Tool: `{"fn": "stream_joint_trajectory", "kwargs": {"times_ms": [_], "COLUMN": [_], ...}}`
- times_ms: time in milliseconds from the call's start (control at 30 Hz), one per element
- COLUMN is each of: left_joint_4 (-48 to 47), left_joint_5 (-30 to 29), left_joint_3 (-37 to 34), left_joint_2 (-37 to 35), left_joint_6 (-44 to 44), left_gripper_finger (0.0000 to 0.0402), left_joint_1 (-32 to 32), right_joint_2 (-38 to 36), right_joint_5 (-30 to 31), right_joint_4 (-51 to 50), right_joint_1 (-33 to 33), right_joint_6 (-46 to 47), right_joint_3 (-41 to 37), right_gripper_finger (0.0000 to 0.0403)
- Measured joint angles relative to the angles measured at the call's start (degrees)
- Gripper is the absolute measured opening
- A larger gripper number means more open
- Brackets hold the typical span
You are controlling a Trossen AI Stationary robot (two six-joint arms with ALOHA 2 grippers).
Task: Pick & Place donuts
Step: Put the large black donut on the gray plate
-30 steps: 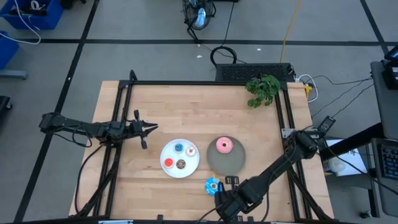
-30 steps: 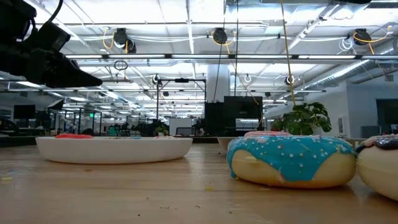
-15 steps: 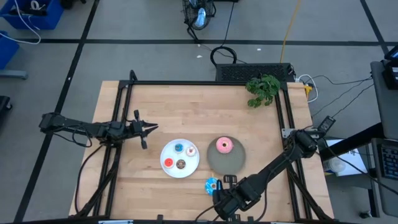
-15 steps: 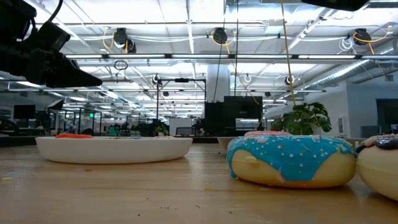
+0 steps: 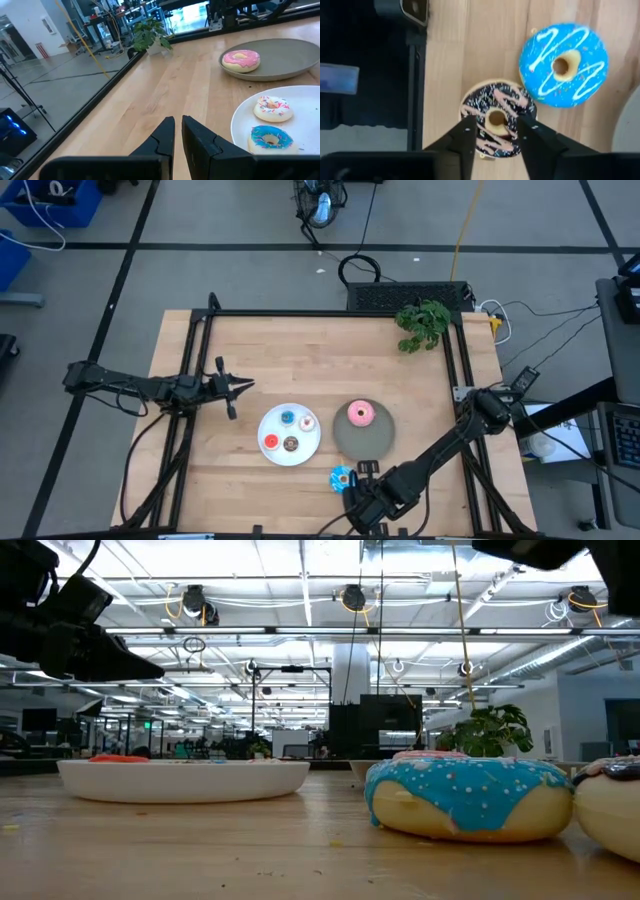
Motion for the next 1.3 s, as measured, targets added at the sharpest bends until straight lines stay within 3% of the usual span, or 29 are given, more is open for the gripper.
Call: {"fn": "stream_joint_trajectory", "kwargs": {"times_ms": [233, 567, 867, 1100, 1300], "left_joint_4": [-0.02, -0.02, -0.02, -0.02, -0.02], "left_joint_5": [0.00, 0.01, 0.00, 0.00, 0.01], "left_joint_3": [0.00, 0.00, 0.00, 0.00, 0.00], "left_joint_2": [0.00, 0.00, 0.00, 0.00, 0.00], "left_joint_6": [0.35, 0.36, 0.31, 0.26, 0.26], "left_gripper_finger": [0.0042, 0.0042, 0.0042, 0.0042, 0.0042], "left_joint_1": [0.00, 0.00, 0.00, 0.00, 0.00], "right_joint_2": [0.04, 0.02, -0.46, -0.37, -1.29], "right_joint_5": [-1.44, -1.32, -4.35, -6.09, -9.98], "right_joint_4": [1.69, 6.74, 19.08, 20.40, 20.23], "right_joint_1": [-0.55, -1.69, -2.77, -2.82, -2.91], "right_joint_6": [2.64, 5.16, 5.93, 6.10, 6.15], "right_joint_3": [-5.75, -12.51, -20.85, -22.98, -23.04], "right_gripper_finger": [0.0177, 0.0214, 0.0235, 0.0211, 0.0119]}}
